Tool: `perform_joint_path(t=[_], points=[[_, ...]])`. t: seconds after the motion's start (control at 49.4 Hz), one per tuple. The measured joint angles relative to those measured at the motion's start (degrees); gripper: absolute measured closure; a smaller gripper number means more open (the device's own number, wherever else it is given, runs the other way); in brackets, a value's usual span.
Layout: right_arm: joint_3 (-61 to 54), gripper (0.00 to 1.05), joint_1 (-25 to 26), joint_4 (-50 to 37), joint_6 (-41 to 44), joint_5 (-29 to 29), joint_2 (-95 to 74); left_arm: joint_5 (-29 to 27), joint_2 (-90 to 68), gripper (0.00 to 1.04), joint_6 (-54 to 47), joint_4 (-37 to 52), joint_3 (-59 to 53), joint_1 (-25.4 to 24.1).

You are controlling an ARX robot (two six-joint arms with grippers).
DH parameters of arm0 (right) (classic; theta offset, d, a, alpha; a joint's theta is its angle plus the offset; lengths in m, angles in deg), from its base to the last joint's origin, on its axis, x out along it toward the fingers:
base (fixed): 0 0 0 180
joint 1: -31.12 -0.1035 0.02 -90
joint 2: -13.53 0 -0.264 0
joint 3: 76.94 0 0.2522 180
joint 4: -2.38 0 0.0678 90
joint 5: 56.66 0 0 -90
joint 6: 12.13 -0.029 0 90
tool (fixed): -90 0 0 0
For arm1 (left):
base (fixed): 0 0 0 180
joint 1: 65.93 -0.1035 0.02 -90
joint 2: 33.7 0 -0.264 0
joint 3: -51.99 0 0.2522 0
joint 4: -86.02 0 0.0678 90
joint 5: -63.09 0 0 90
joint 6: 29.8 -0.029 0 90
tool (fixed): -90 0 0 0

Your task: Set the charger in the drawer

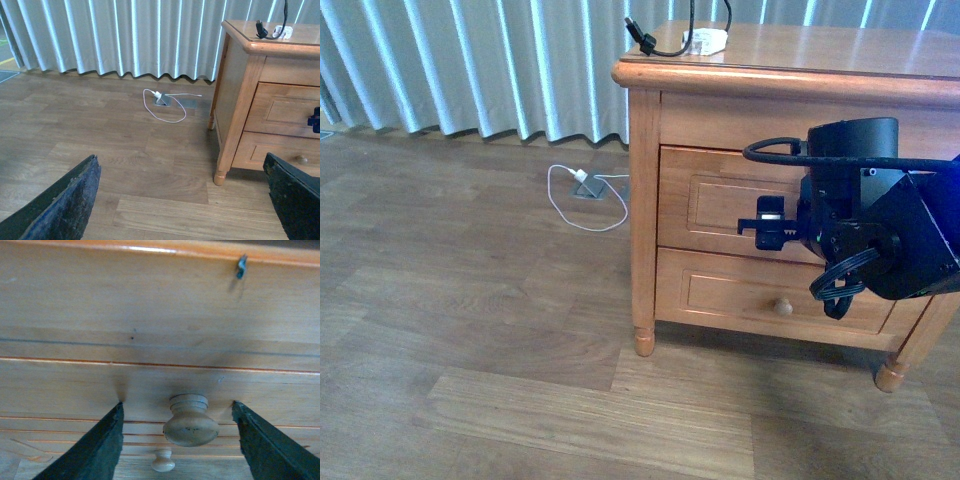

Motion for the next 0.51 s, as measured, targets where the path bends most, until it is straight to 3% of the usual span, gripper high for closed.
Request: perform_joint_path(t=[0.243, 0.506], points=[[0.0, 0.79, 0.1, 0.0, 0.6, 0.0, -0.3, 0.0, 0.0, 0.06, 0.0, 0.0, 0.0, 0.0], [-0.8, 0.81, 0.1, -0.2, 0.6, 1.0, 0.1, 0.0, 0.0, 0.06, 0.0, 0.0, 0.0, 0.0]])
